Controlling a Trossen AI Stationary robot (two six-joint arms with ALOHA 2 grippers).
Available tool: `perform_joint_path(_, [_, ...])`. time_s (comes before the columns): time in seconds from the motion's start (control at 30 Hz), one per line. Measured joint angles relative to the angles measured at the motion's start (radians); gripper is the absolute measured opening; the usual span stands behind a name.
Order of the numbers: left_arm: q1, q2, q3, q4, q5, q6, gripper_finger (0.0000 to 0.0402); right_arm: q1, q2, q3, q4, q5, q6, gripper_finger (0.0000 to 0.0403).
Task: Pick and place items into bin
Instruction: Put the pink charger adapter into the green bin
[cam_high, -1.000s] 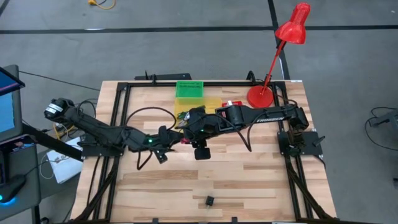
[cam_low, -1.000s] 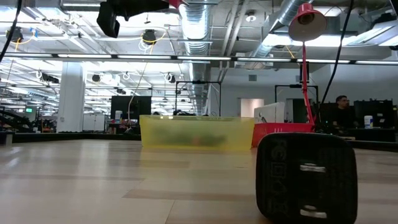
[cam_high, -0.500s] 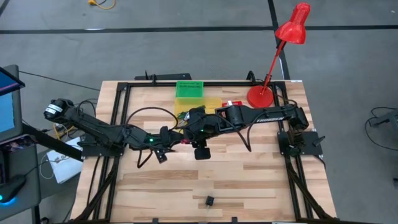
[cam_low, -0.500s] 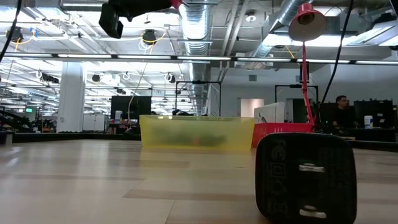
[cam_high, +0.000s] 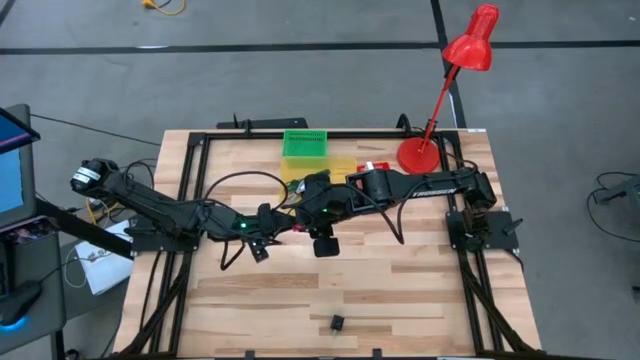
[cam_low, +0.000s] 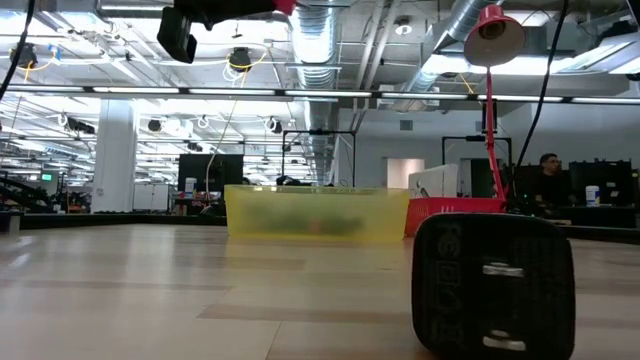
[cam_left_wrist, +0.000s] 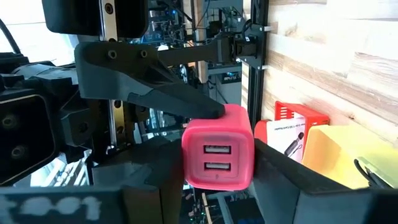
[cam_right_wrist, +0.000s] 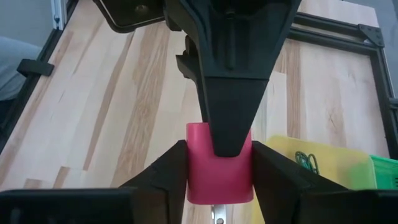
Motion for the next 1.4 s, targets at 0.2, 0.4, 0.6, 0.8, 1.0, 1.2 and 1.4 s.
perform_joint_path(0.2, [-0.001, 0.003, -0.003, -0.016, 0.006, -0.001, 0.0140, -0.002, -0.003, 0.000, 0.019, 0.003, 0.003, 0.0227])
perform_joint_path(0.4, [-0.001, 0.002, -0.003, -0.007, 0.006, -0.006, 0.0140, -0.001, -0.003, 0.001, 0.004, 0.003, 0.003, 0.0295])
perform_joint_path(0.6, [-0.001, 0.002, -0.003, -0.001, -0.007, -0.008, 0.0145, -0.001, -0.003, 0.001, -0.092, 0.004, 0.005, 0.0324])
perform_joint_path(0.8, [0.001, 0.002, -0.003, 0.000, -0.086, -0.008, 0.0139, -0.001, -0.003, 0.001, -0.209, 0.044, 0.035, 0.0325])
perform_joint_path(1.0, [0.069, 0.002, -0.002, 0.001, -0.115, -0.035, 0.0139, -0.002, -0.003, 0.001, -0.343, 0.134, 0.100, 0.0326])
perform_joint_path(1.2, [0.214, 0.002, -0.002, 0.002, -0.107, -0.123, 0.0139, -0.002, -0.003, 0.001, -0.453, 0.166, 0.156, 0.0326])
perform_joint_path(1.4, [0.412, 0.002, -0.002, 0.009, 0.023, -0.260, 0.0140, -0.002, -0.003, 0.001, -0.516, 0.166, 0.159, 0.0326])
